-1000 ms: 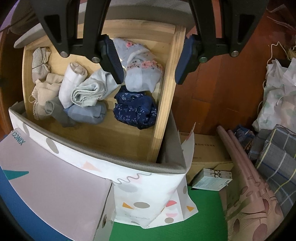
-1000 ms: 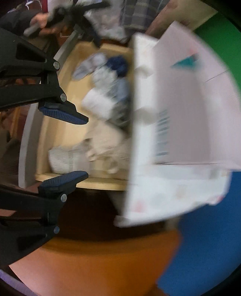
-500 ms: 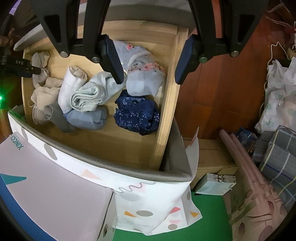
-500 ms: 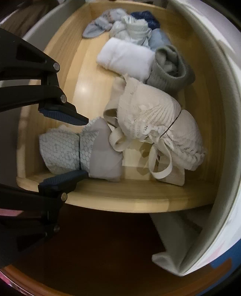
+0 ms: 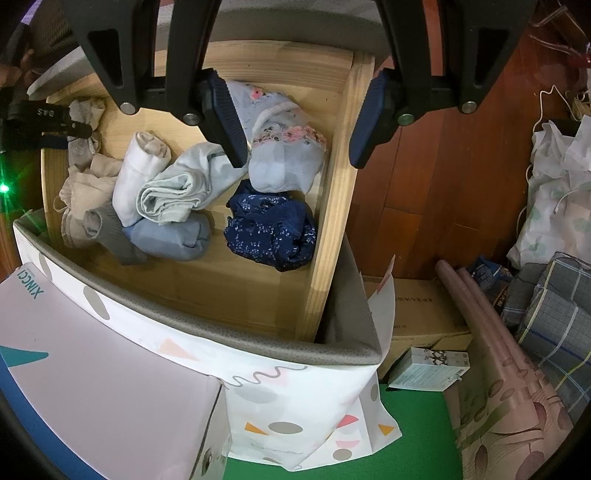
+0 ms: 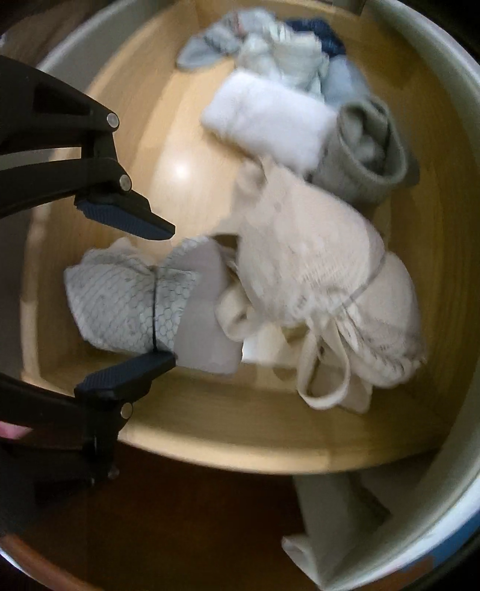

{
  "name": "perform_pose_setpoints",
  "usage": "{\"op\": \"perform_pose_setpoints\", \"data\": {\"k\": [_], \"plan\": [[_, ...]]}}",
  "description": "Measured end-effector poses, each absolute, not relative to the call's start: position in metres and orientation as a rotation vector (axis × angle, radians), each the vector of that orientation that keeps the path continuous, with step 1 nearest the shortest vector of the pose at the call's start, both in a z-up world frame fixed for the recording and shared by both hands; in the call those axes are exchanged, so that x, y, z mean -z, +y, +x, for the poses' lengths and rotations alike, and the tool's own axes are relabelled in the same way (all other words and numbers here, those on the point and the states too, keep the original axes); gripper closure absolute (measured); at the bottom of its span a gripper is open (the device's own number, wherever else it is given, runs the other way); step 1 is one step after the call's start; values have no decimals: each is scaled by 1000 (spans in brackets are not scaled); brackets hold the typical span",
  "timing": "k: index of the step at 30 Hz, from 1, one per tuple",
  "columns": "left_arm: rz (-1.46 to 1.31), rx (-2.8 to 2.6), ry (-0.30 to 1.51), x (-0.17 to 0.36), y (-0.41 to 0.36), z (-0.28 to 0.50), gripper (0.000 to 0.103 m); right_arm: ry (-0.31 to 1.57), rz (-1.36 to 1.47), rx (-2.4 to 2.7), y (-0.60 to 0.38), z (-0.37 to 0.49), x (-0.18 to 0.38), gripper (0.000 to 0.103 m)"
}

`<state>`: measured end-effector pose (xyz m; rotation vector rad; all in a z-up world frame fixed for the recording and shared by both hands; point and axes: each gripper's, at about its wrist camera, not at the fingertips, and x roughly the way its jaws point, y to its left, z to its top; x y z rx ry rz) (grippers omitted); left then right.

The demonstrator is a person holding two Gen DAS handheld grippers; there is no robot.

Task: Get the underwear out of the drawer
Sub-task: 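Close the right tool on the grey hexagon-print garment in the drawer, then grasp the pale blue floral garment with the left tool while the right tool holds the grey garment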

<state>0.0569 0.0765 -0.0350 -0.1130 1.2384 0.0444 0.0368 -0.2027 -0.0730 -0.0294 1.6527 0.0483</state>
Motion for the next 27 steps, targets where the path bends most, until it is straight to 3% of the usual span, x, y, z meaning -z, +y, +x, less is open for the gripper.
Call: {"op": "perform_pose_setpoints", "data": {"k": [4,15,20,27], "plan": [[-107,-46,1240,35,76,57,44,1654,-39,-25,-207,35,70,49],[-115,-19,1293,43,74,59,44,1688,-84,19,-186,34,87,44],[-148,0,1285,41,74,58,44,1679,-70,12,-182,28,85,54],[-168,50,1357,48,68,59,44,1682,43,-14,-209,26,67,56]]}}
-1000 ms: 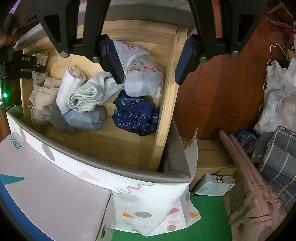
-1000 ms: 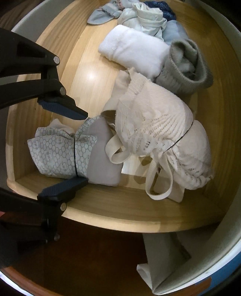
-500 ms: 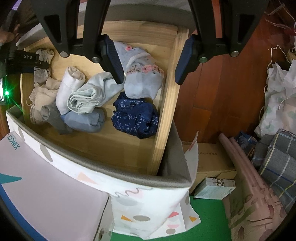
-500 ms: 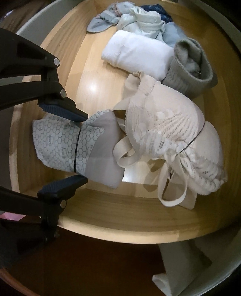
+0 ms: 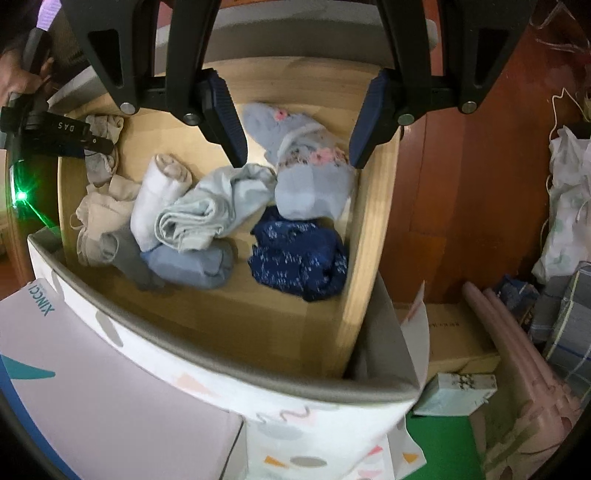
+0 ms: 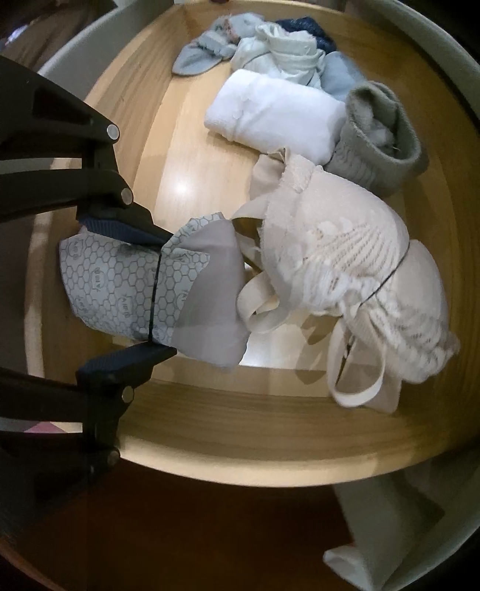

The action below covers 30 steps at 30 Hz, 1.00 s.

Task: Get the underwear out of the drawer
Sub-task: 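Grasp the pale blue floral garment with the left tool while the right tool holds the grey garment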

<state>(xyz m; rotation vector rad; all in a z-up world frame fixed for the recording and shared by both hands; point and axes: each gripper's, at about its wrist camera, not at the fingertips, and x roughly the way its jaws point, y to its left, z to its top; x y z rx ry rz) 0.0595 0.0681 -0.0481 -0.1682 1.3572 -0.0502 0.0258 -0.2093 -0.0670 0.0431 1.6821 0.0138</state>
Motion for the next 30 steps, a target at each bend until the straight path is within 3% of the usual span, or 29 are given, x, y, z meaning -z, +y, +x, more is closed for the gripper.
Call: {"op": "perform_pose_setpoints", "data": {"k": [19,30], "plan": [[-227,-65,1548,104,57,91,44,1661,99,-36,-233,26,77,54],[-23,-25,1566,113,27,106,44,1655,119,-26,-227,29,80,52]]}}
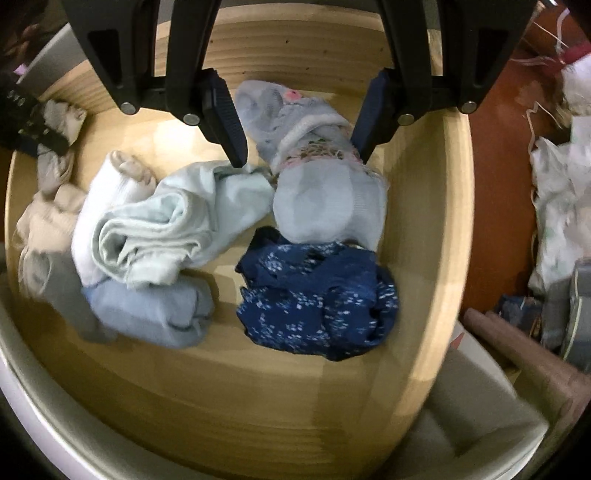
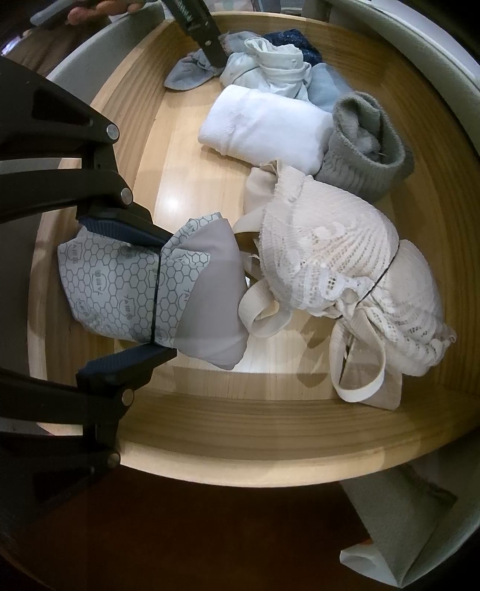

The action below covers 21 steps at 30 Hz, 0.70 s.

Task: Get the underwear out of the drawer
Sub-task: 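Grasp the pale blue floral garment with the left tool while the right tool holds the grey garment, then carry the floral garment into the white box and open the left tool while right holds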

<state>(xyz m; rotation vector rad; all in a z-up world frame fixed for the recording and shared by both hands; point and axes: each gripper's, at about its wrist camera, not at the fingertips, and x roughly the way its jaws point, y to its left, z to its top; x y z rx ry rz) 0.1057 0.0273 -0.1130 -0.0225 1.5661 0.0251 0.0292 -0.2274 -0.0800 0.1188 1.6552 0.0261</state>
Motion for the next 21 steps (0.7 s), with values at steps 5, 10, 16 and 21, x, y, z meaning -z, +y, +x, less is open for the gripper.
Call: {"op": "perform_pose_setpoints", "data": {"k": [5,10,16,21], "plan": [[-46,10,1576,117,21,108,62,1656,120,-22,-227,30,80,52],[-38,-2,1581,123,25,105,71,1656,124,-21,-227,31,81,51],[-2,7,1555,117,21,103,80,1656,120,-18,-225,31,81,51],[34,16,1534,105,19,92,85,1656,117,-17,-224,31,82,51]]}}
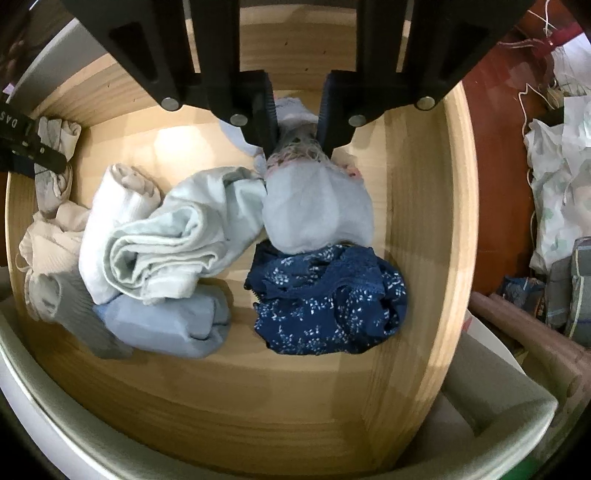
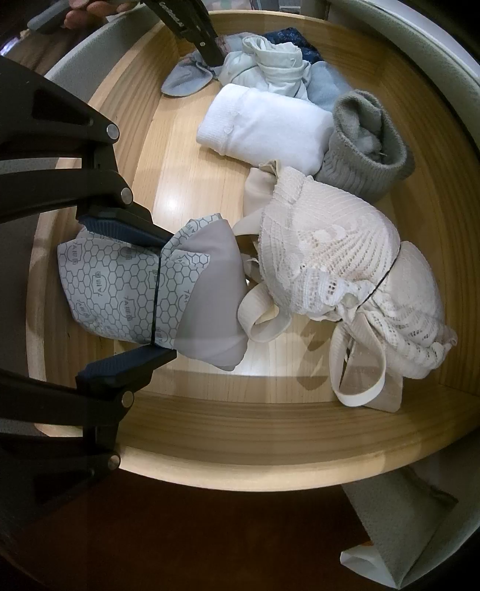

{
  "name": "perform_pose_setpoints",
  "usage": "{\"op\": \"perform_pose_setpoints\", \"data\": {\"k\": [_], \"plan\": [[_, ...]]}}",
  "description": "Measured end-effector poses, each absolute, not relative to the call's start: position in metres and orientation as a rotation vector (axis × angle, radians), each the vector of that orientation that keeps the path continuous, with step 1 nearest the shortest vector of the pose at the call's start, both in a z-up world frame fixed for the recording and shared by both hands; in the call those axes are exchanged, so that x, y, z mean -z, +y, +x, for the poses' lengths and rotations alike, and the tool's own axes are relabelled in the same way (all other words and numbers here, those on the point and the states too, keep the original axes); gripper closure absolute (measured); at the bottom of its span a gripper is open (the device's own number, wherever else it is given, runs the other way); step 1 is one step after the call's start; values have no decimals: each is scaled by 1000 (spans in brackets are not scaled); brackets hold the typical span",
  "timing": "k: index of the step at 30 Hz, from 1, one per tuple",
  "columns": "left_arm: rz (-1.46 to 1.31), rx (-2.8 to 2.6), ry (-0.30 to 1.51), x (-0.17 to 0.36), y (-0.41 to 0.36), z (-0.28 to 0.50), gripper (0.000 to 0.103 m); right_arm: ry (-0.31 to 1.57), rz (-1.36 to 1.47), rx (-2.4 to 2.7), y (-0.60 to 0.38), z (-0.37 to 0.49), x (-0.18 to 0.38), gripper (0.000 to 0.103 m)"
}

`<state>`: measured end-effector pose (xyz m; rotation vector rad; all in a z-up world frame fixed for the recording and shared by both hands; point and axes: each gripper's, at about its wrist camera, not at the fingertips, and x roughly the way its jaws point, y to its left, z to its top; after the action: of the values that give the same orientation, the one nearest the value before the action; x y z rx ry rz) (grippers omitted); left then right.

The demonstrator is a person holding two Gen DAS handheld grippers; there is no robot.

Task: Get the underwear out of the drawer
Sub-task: 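Carry the floral garment into the white box and open the left tool while right holds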

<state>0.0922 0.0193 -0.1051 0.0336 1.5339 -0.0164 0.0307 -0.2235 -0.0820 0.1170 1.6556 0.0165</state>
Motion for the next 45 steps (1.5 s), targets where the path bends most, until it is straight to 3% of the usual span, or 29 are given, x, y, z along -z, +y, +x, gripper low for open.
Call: {"op": "perform_pose_setpoints", "data": {"k": [24,32,45], "plan": [[56,24,1386,36,18,64,85,1633,115,-42,-227,27,82,54],[59,57,1238,-27,20,64,85,1630,112,-47,-226,24,80,54],[56,70,890,-172,29,80,85,1631,101,-43,-222,23,81,54]]}}
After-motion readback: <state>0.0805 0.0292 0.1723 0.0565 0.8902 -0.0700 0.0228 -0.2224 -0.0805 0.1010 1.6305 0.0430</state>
